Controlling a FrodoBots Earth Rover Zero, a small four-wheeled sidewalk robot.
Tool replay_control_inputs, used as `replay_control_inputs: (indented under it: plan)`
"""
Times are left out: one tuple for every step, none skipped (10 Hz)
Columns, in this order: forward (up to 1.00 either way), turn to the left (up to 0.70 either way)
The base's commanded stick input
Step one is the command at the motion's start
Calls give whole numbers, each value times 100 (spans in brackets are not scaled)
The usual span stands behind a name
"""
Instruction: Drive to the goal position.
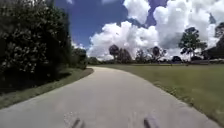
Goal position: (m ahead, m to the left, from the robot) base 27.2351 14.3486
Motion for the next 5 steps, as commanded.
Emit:
replay_control_inputs:
  plan:
    - [70, 0]
    - [70, 0]
    - [70, 0]
    - [70, 0]
    - [70, 0]
